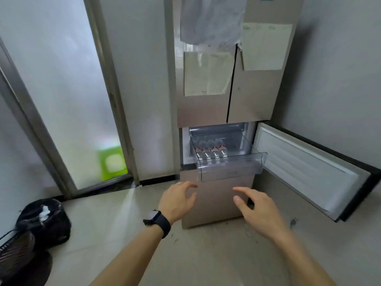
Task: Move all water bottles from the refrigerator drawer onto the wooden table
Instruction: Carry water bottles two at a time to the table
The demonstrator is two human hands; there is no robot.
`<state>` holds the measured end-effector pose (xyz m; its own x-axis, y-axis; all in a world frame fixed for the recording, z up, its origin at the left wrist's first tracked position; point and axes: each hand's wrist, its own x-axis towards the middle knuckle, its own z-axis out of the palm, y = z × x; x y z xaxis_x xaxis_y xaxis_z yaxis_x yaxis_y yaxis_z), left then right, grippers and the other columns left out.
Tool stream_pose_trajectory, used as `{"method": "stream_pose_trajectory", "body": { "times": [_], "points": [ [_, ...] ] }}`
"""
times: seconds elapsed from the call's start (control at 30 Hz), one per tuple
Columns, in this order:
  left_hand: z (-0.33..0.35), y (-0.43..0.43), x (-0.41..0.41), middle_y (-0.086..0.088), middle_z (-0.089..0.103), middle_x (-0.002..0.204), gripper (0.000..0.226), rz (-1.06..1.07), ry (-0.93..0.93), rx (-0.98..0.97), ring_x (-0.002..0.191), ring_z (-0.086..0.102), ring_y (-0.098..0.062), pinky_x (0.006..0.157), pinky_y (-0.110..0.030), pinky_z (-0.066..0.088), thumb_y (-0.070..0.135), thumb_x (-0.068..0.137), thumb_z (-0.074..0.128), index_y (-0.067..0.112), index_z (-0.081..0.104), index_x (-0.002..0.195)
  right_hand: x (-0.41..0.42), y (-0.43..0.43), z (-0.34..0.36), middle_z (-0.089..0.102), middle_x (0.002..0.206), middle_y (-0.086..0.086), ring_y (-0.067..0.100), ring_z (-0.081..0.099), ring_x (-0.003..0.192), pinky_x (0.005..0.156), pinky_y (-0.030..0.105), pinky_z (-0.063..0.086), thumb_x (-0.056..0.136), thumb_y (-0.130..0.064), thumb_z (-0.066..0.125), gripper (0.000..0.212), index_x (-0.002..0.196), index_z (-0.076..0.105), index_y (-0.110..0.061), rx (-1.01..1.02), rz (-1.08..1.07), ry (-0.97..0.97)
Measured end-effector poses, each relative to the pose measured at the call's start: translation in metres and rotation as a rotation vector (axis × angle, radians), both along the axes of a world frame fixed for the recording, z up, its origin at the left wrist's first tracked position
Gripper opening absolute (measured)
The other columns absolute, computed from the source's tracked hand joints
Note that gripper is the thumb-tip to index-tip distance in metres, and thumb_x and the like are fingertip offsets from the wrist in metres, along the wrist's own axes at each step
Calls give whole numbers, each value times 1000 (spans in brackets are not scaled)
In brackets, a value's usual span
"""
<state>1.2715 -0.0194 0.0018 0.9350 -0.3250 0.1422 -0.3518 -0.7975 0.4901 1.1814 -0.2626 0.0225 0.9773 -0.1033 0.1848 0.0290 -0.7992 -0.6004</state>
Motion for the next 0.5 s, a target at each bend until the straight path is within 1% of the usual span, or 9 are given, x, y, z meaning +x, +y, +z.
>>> {"method": "stream_pose_trajectory", "body": {
  "times": [0.1,0.17,0.23,0.33,0.43,0.5],
  "points": [
    [1,-38,55,7,61,133,35,-26,29,0,124,55,-13,103,-34,47,41,98,51,35,58,132,46,-31,3,57,131,-21,5,44,128,102,22,36,98,-45,53,35,132,57,-40,-16,-5,37],
    [3,-61,89,7,61,133,34,-37,51,-11,123,55,-12,101,-32,48,41,99,50,35,58,132,74,-52,5,56,132,-22,4,43,129,101,20,35,99,-46,51,36,134,57,-39,-15,-11,52],
    [4,-83,119,6,62,131,34,-50,63,-17,121,57,-12,99,-31,49,40,99,50,36,58,132,100,-73,4,57,132,-21,3,44,128,101,21,36,99,-47,50,37,134,57,-39,-1,-23,55],
    [0,-115,161,7,62,132,33,-67,79,-28,120,57,-10,99,-29,49,40,99,52,37,57,132,140,-106,-3,56,133,-22,3,44,129,106,26,40,98,-51,49,37,133,56,-42,22,-40,82],
    [-9,-144,200,8,62,132,34,-80,122,-32,117,58,-8,99,-28,50,38,99,54,36,57,133,181,-137,-15,55,135,-23,1,42,130,105,24,37,98,-52,48,38,134,55,-43,42,-41,120],
    [-18,-163,225,8,61,133,34,-81,145,-26,117,58,-8,99,-25,48,37,100,54,35,56,134,212,-157,-26,56,134,-22,2,44,129,103,22,37,98,-51,49,38,134,56,-42,53,-26,132]
  ]
}}
